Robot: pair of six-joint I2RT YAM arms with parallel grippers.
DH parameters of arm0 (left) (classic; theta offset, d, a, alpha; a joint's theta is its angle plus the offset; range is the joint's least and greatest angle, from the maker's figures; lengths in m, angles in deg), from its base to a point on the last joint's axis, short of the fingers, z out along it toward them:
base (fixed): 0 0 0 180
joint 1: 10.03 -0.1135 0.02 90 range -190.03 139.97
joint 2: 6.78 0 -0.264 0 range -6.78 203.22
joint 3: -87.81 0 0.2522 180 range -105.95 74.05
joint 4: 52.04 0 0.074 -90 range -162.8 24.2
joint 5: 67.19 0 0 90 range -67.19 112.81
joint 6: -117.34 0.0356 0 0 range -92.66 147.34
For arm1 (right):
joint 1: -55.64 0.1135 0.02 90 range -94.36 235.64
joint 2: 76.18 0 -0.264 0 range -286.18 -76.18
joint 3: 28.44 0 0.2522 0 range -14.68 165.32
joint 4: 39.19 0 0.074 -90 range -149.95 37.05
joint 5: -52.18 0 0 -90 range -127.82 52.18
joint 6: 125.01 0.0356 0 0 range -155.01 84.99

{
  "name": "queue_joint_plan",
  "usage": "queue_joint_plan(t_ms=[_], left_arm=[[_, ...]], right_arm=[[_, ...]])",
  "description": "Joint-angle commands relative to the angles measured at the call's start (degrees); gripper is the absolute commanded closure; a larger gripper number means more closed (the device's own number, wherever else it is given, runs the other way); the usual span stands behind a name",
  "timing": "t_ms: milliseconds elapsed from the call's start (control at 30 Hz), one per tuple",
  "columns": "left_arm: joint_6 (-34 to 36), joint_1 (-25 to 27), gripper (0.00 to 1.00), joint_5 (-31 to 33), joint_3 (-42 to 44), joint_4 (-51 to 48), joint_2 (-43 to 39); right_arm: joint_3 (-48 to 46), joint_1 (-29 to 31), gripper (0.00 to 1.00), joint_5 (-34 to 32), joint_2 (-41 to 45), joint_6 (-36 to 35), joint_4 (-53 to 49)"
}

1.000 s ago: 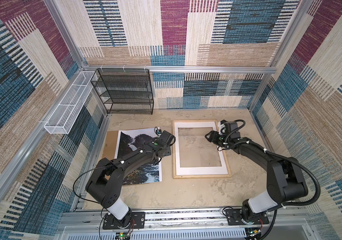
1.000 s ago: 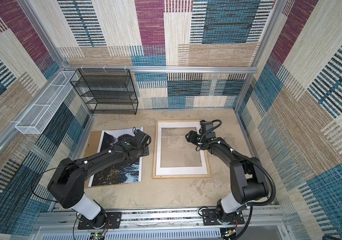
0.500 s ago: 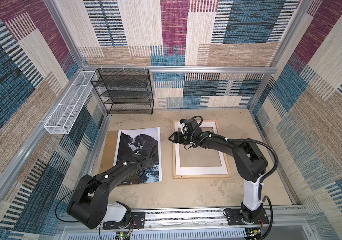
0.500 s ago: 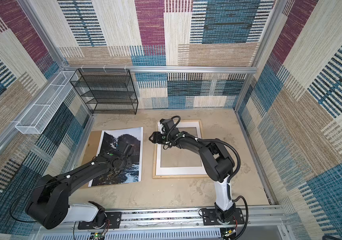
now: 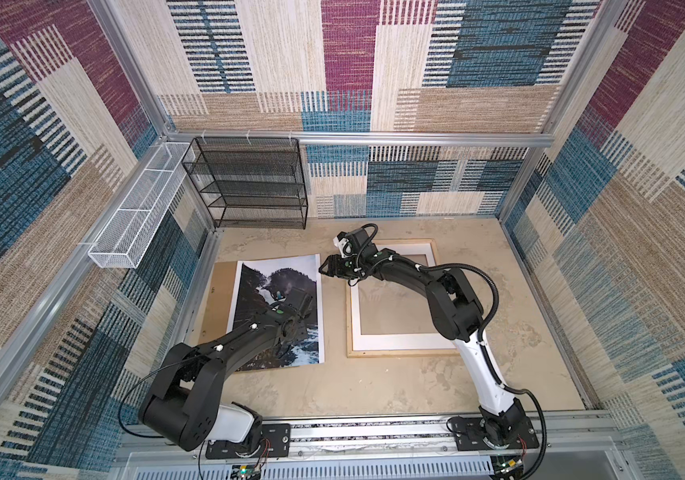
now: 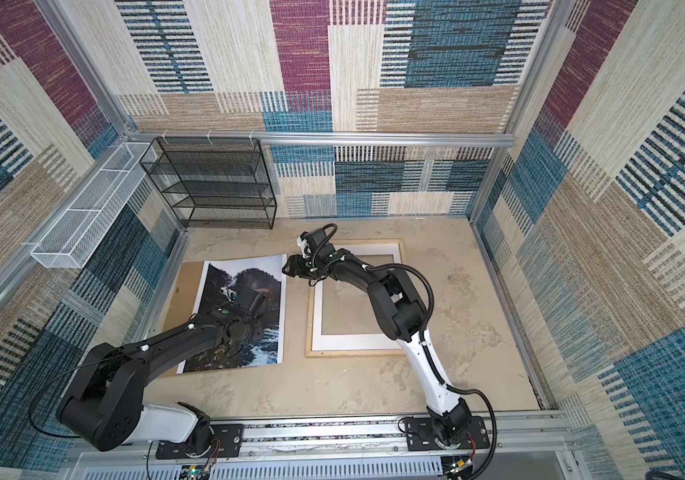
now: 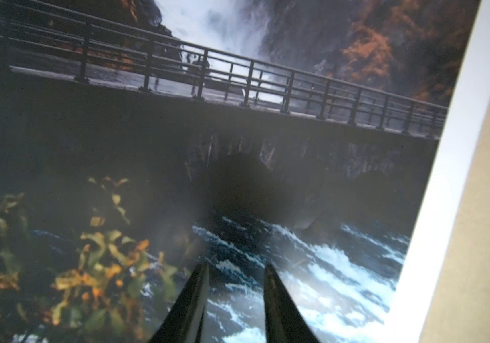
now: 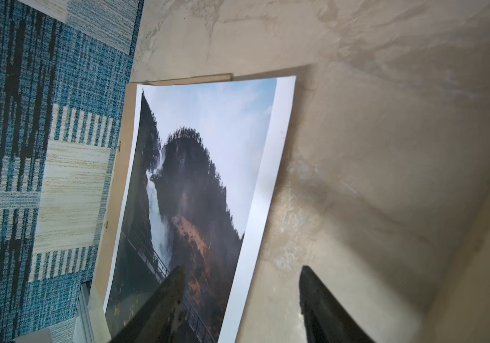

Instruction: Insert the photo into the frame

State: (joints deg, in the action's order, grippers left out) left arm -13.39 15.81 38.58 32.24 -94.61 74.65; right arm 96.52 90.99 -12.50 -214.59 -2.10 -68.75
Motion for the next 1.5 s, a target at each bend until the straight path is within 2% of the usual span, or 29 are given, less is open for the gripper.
queue_joint_plan(t_ms=[0,200,767,1133,1467], left_arm=[[-0.9,-0.1,0.65,-1.1,0.3,0.5,0.3],[-0.8,-0.1,0.65,-1.4,0.3,0.4,0.3],[-0.6,-0.1,0.66,-2.4,0.1,1.0,1.1],[-0.4,-0.1,0.66,-2.4,0.1,0.7,0.7],[-0.4,-0.1,0.67,-2.5,0.1,0.8,0.6]], right_arm=[[3.8,0.1,0.37,0.4,-2.5,0.9,-2.6],[8.2,0.2,0.38,2.4,-6.3,1.5,-3.8],[11.5,0.4,0.40,11.1,-10.2,2.4,-1.9],[9.1,0.4,0.45,15.2,-8.3,2.4,2.0],[7.0,0.4,0.53,16.3,-6.5,2.3,4.0]])
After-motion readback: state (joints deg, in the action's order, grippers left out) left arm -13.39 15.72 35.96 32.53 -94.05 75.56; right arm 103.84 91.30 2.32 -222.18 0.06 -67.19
